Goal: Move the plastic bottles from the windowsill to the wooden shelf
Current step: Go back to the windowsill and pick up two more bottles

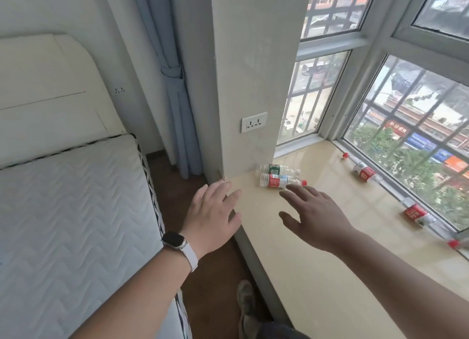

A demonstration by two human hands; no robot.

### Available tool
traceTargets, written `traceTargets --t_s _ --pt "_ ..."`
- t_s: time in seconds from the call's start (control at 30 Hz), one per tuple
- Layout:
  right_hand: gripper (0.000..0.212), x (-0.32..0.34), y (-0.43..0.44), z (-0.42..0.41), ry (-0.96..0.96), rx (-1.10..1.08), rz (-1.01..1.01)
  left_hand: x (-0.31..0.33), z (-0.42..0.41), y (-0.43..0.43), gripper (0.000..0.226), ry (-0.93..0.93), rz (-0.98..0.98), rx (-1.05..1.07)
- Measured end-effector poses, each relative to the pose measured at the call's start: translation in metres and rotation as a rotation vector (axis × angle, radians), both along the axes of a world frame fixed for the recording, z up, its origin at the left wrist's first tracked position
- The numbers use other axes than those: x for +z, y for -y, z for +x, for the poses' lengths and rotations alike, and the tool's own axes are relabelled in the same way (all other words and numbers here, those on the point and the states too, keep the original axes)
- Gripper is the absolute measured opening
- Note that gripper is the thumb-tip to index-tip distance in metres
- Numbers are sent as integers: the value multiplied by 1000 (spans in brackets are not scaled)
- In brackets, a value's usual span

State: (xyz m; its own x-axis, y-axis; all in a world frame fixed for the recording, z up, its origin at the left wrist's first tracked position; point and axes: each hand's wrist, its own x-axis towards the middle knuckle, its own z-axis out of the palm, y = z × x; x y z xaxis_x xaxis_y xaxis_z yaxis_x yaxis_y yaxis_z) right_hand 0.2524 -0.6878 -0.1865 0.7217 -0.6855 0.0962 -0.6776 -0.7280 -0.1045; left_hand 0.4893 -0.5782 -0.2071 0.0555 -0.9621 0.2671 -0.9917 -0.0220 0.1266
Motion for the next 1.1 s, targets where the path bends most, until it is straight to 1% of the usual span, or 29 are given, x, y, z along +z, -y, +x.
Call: traceTargets --t_s 0.23,0.43,0.5,0.6,0.8,0.9,1.0,1.1 --pt "52 -21 84 22 15 -33 99 -1 23 83 45 21 96 -7" --pt "55 -35 161 21 51 -82 163 7 29 181 47 66 156 -73" --pt "54 -40 182 17 69 -105 161 10 25 211 49 88 160 -112" --pt "48 -47 208 10 117 -132 144 10 17 248 50 135 190 -164" --pt "47 -49 236 -6 155 -238 186 2 4 299 49 139 220 -263" --pt "53 -53 246 -16 89 -307 230 -4 1 325 50 141 226 -321" --pt "60 -60 251 -21 67 -382 283 -14 -1 351 50 123 211 -380" --pt "57 -65 251 -19 52 -453 281 -26 0 375 49 108 228 -475"
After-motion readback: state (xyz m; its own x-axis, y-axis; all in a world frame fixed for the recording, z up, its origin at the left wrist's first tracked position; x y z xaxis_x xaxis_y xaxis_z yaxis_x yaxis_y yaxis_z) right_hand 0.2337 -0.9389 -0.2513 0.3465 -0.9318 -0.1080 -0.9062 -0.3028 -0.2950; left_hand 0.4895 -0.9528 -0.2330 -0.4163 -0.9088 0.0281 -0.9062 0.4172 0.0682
